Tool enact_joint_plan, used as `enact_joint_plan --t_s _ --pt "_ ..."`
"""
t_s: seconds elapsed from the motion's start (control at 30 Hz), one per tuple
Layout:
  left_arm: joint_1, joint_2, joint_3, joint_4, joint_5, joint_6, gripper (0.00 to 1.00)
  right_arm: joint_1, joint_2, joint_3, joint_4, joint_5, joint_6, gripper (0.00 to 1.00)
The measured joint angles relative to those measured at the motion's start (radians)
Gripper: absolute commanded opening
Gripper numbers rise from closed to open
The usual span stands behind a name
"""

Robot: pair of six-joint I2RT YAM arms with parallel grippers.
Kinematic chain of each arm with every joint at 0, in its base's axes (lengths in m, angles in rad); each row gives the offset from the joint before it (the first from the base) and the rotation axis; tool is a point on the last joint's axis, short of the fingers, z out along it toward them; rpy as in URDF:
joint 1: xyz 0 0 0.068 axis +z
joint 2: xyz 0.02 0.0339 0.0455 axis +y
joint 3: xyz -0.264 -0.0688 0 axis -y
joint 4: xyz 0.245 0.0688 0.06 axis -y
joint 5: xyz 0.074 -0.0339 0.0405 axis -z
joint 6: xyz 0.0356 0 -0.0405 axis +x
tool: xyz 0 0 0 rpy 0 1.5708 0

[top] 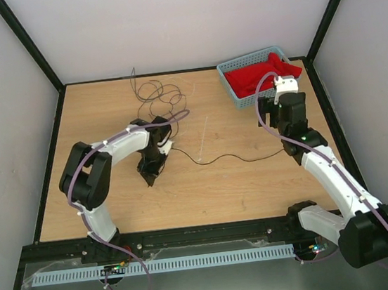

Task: Zip-tie the wires
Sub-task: Place the cable at the center of the board.

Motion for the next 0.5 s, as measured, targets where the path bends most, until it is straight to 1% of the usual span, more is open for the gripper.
enact_joint_plan --t_s 0.13,0.3,0.4,0.5 --pt "0.024 -0.074 -0.013 -0.022 -0.003 0.027 0.00 -0.004 0.066 0.001 0.000 0.082 -0.014 0.99" --pt "0.069 -0.183 -0.012 -0.068 -0.014 0.065 0.00 -0.030 0.205 0.007 0.000 0.196 -0.029 0.99" --pt "0.110 -0.212 -0.012 -0.085 -0.016 0.081 0.00 -0.061 0.264 0.015 0.000 0.192 -0.027 0.99" --pt "0.153 -0.222 -0.012 -0.093 -0.030 0.095 0.00 -0.080 0.270 0.016 0.001 0.175 -0.025 0.99"
